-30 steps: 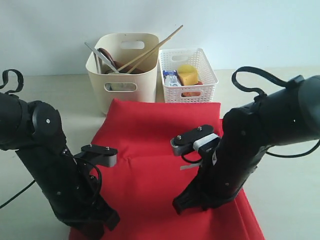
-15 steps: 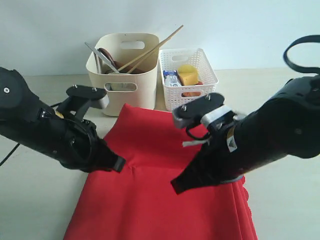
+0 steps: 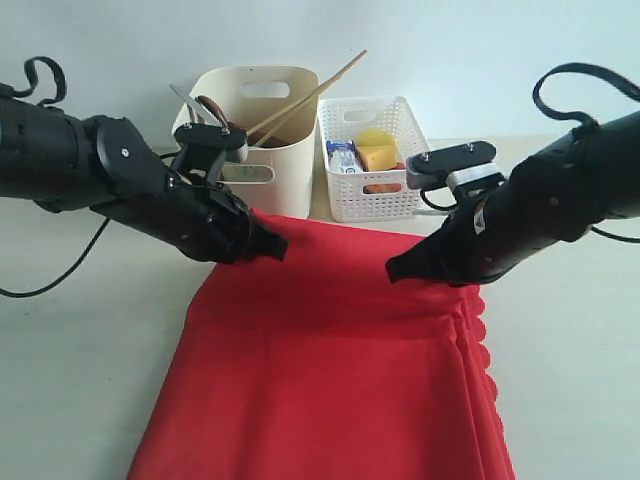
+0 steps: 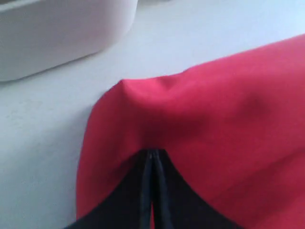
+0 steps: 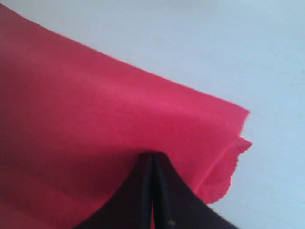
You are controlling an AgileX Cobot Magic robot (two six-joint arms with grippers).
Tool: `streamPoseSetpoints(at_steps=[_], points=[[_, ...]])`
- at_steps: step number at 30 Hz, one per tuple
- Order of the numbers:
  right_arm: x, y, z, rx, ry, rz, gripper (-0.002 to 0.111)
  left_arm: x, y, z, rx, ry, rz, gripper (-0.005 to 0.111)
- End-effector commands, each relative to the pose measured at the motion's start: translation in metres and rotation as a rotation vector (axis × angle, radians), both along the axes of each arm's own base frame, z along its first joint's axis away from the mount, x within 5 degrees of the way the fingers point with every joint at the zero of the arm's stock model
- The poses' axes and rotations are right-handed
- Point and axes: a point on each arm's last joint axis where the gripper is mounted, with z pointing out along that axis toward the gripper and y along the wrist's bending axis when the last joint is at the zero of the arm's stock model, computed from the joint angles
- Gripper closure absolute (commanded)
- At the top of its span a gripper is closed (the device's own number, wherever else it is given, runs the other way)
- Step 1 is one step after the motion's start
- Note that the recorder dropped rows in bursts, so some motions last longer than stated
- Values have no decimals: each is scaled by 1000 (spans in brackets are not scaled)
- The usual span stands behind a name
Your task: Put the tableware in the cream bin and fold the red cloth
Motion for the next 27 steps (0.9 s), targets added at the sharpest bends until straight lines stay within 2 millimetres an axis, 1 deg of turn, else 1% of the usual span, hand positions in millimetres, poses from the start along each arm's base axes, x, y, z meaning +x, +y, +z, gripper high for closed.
streamPoseSetpoints(at_steps=[1,3,6,10,13,16,20,24,27], points=[[13,-13,-33,-19,44,-36,108,10,-4,-21,36,5,-22,107],[14,-14,-43,-27,63,-36,108,15,-6,-28,39,-6,-14,107],[14,-14,-44,-24,60,-36,108,21,0,-34,43,-22,14,107],[12,-14,-31,-11,54,-58,108,24,7,-36,33,14,54,107],[9,-16,-13,5,35,-75,108,22,9,-26,28,26,43,107],[6,-17,13,27,-8,-85,108,17,9,-7,12,20,26,107],[-4,-21,46,51,-52,-102,108,8,11,30,-20,-6,-2,107],[-17,-27,73,63,-60,-122,108,-5,15,66,-47,-35,-31,107],[-28,-31,87,63,-42,-138,108,-18,21,89,-72,-65,-36,107]])
